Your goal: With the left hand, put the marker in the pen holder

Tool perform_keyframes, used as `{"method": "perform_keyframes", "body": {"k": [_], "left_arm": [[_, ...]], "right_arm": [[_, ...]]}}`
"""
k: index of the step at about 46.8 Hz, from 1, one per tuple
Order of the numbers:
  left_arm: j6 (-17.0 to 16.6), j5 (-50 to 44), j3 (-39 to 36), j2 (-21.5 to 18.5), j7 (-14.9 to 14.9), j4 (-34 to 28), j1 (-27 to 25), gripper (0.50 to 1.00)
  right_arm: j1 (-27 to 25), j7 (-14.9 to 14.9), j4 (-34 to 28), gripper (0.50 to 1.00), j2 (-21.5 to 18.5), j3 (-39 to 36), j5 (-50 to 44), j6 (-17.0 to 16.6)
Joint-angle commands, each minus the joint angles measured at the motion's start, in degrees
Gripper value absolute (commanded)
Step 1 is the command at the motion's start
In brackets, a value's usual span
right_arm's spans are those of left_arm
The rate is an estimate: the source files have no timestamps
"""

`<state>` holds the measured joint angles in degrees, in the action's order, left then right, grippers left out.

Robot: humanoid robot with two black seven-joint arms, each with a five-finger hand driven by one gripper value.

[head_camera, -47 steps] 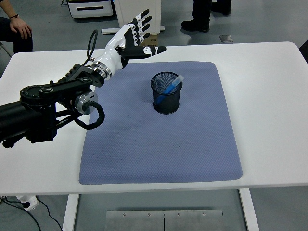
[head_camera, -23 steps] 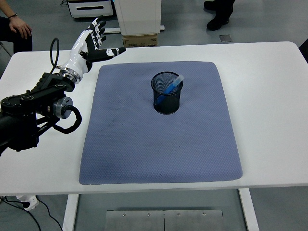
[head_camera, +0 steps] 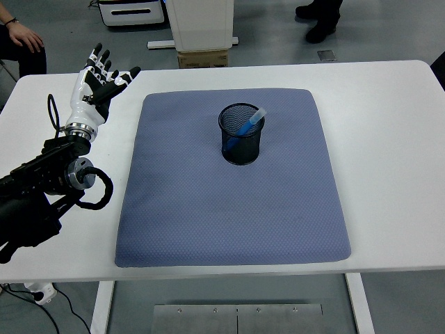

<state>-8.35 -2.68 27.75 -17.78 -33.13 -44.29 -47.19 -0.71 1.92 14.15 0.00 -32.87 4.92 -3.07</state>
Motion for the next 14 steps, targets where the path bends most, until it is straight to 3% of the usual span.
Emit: {"method": "perform_keyframes", "body": {"k": [1, 14], "left_arm": [[0.00, 0.04, 0.37, -0.15, 0.00, -0.01, 0.35, 1.000], [-0.09, -0.04, 0.55, -1.11, 0.00, -0.10, 2.10, 1.000]], "right_arm": [[0.01, 0.01, 0.00, 1.000, 0.00, 0.00, 0.00, 0.00], [0.01, -0.07, 0.35, 1.000, 0.00, -0.18, 0.09, -0.09]]}}
